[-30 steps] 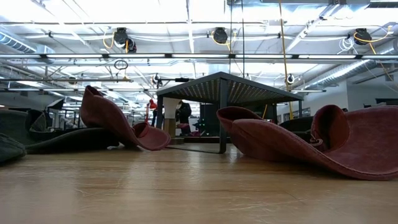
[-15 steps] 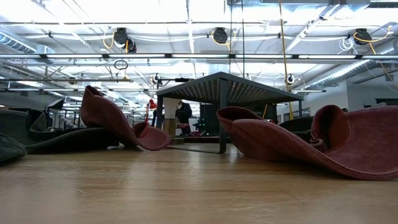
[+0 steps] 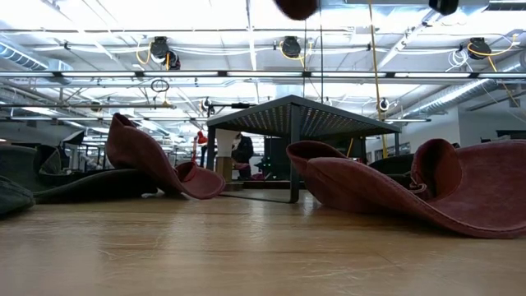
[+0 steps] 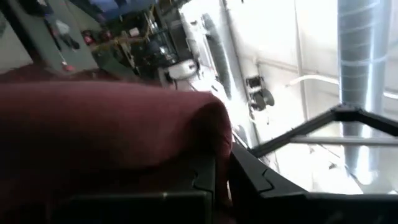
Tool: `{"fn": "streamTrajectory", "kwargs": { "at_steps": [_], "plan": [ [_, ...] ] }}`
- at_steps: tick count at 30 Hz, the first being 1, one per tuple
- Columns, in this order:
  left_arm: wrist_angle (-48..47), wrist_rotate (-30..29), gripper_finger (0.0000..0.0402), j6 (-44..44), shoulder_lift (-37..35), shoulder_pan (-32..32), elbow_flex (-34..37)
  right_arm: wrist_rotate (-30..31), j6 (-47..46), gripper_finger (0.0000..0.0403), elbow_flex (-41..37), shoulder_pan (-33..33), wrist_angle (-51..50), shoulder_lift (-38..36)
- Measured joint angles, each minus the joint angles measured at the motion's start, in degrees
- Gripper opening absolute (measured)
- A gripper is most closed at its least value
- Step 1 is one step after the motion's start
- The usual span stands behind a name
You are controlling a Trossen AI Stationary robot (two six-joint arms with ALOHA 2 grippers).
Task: Pick & Place hat
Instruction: Put the right red cap on the shelf
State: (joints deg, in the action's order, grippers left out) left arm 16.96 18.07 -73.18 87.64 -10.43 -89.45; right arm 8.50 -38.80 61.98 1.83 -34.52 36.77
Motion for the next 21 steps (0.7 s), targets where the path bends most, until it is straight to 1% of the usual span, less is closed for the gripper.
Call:
{"fn": "streamTrajectory", "kwargs": {
  "at_steps": [2,5,9,14,18,21],
  "plan": [
    [0.2,-1.6,0.0018,0.7,0.0,-0.6,0.0,1.3,1.9,0.0180,0.0,0.0,-0.2,0.0],
    [-0.8,-4.7,0.0018,1.5,0.0,-1.4,0.0,3.9,4.2,0.0184,0.0,0.0,1.2,0.0],
    [-2.6,-12.6,0.0018,4.6,0.0,-1.8,0.0,6.5,7.8,0.0178,0.0,0.0,5.5,0.0],
    [-3.5,-23.1,0.0018,7.0,0.5,-1.8,0.0,6.5,13.9,0.0172,0.0,0.0,14.8,0.1],
    [-3.4,-30.0,0.0018,7.6,1.7,-1.8,0.0,6.5,18.0,0.0175,0.0,0.0,23.4,0.1],
    [-2.1,-33.6,0.0018,7.7,3.2,-1.8,0.0,6.4,20.0,0.0177,0.0,0.0,29.4,0.1]
  ]
}}
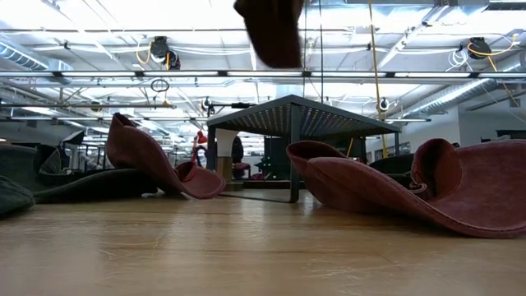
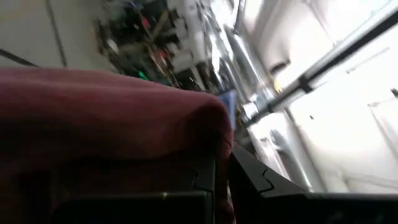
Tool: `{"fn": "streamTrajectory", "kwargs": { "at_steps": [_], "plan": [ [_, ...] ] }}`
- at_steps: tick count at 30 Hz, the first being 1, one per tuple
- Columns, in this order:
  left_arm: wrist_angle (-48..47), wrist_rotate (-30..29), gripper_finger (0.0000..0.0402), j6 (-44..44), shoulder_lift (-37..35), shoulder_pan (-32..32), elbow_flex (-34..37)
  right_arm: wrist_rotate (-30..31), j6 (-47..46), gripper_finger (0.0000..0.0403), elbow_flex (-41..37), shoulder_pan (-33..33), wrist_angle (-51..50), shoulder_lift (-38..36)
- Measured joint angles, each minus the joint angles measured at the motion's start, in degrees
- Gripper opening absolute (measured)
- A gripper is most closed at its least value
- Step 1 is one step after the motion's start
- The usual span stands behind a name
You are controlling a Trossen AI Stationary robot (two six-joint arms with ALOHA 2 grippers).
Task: Pick & Place hat
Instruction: Put the right red cap on the shelf
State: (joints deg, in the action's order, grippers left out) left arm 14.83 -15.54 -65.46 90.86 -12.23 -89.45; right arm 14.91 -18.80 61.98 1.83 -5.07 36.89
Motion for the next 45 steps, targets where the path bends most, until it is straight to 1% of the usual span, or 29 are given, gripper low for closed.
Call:
{"fn": "streamTrajectory", "kwargs": {
  "at_steps": [5,8,10,19,22,28,31,35,45],
  "plan": [
    [7.2,-4.0,0.0018,-1.0,4.5,0.4,0.0,0.0,1.1,0.0176,0.0,0.0,5.0,0.0],
    [10.0,-5.1,0.0018,-1.8,7.0,0.4,0.0,0.0,4.4,0.0177,0.0,0.0,6.4,0.0],
    [10.5,-6.4,0.0018,-2.2,8.7,0.4,-0.8,0.0,6.3,0.0177,0.0,0.0,7.0,0.0],
    [10.1,-6.6,0.0018,-2.4,18.3,0.4,-8.8,0.1,14.1,0.0171,0.0,0.0,7.0,0.1],
    [10.2,-7.7,0.0018,-2.3,20.8,0.4,-11.2,0.0,15.4,0.0171,0.0,0.0,7.0,0.1],
    [10.2,-7.7,0.0018,1.3,22.5,0.6,-11.8,0.0,15.4,0.0171,0.0,0.0,7.0,0.1],
    [9.9,-4.9,0.0018,5.9,22.6,0.9,-11.8,0.0,15.7,0.0171,0.0,0.0,6.5,0.1],
    [9.3,-2.4,0.0018,10.0,22.4,1.1,-11.8,0.0,17.0,0.0171,0.0,0.0,6.4,0.1],
    [9.0,-2.9,0.0018,7.7,22.4,1.0,-9.0,0.0,17.0,0.0171,0.0,0.0,6.5,0.1]
  ]
}}
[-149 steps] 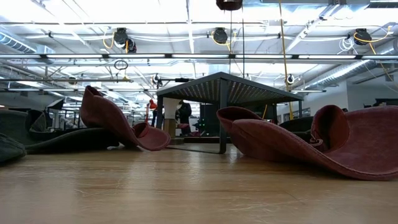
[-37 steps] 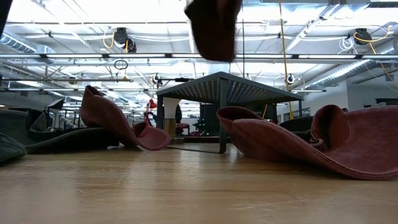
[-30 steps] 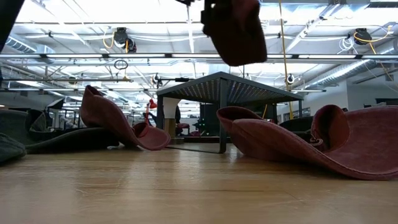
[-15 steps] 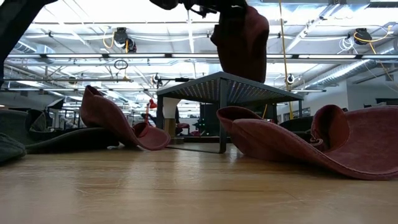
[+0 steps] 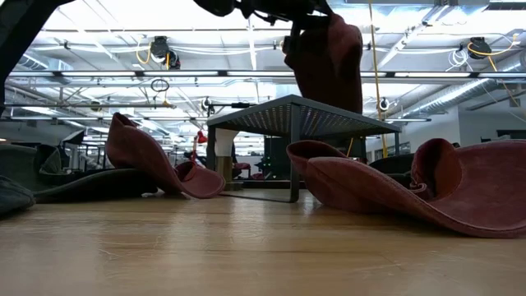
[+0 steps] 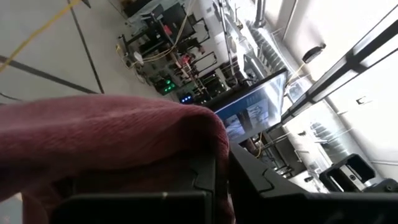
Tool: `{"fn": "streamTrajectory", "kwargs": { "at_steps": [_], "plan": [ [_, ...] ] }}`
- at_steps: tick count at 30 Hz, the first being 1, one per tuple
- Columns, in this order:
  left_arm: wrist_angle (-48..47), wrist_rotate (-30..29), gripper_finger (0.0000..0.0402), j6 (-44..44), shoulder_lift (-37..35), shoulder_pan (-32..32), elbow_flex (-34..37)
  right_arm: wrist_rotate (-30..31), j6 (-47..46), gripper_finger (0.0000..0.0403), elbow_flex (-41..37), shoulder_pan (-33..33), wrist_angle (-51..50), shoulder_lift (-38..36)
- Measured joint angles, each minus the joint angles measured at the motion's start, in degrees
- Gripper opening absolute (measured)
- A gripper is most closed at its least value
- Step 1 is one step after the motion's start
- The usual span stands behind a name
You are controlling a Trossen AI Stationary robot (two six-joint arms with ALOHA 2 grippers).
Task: Pick & Place hat
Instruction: Put the right red cap on the shelf
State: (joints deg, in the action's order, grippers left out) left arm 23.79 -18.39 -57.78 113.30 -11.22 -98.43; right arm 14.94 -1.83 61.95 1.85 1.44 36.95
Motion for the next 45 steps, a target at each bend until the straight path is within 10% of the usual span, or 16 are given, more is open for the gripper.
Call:
{"fn": "streamTrajectory", "kwargs": {
  "at_steps": [45],
  "plan": [
    [-13.4,-4.4,0.0018,-9.1,0.0,-0.1,7.2,0.0,1.0,0.0171,0.0,0.0,0.0,2.6]
  ]
}}
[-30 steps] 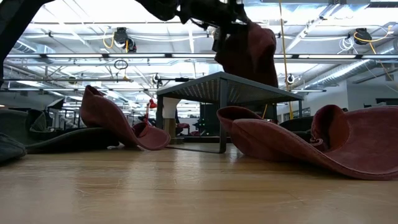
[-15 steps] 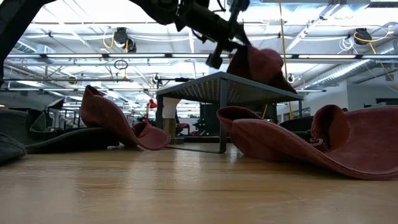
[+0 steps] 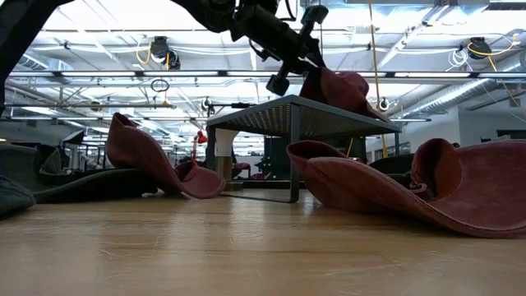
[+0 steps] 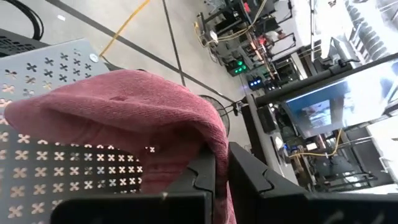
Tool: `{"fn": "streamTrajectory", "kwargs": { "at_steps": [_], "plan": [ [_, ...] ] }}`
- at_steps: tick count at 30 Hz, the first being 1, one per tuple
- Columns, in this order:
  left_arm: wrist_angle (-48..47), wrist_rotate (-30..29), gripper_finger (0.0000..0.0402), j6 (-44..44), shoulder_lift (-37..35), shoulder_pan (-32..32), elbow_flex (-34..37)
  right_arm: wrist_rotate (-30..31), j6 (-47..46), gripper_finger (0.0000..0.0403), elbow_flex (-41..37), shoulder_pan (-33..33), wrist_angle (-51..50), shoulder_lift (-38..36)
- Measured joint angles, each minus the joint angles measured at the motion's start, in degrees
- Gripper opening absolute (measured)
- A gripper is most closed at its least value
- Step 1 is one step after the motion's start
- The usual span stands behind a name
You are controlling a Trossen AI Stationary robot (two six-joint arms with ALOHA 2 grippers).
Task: Pick & Place hat
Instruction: Put the right red cap on the shelf
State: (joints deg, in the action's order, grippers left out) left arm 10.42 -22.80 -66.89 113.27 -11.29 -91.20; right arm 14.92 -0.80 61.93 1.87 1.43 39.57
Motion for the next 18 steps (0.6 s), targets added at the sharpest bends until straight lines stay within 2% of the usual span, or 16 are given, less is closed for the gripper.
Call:
{"fn": "streamTrajectory", "kwargs": {
  "at_steps": [10,12,18],
  "plan": [
    [-1.4,-0.4,0.0019,0.3,-1.0,0.2,0.0,0.0,0.0,0.0171,0.0,0.0,0.0,0.0],
    [-3.0,-0.1,0.0037,0.1,-1.8,0.2,0.0,0.0,0.0,0.0171,0.0,0.0,0.0,0.0],
    [-3.6,3.2,0.0124,0.3,-2.3,0.0,0.0,0.0,0.0,0.0171,0.0,0.0,-0.3,0.0]
  ]
}}
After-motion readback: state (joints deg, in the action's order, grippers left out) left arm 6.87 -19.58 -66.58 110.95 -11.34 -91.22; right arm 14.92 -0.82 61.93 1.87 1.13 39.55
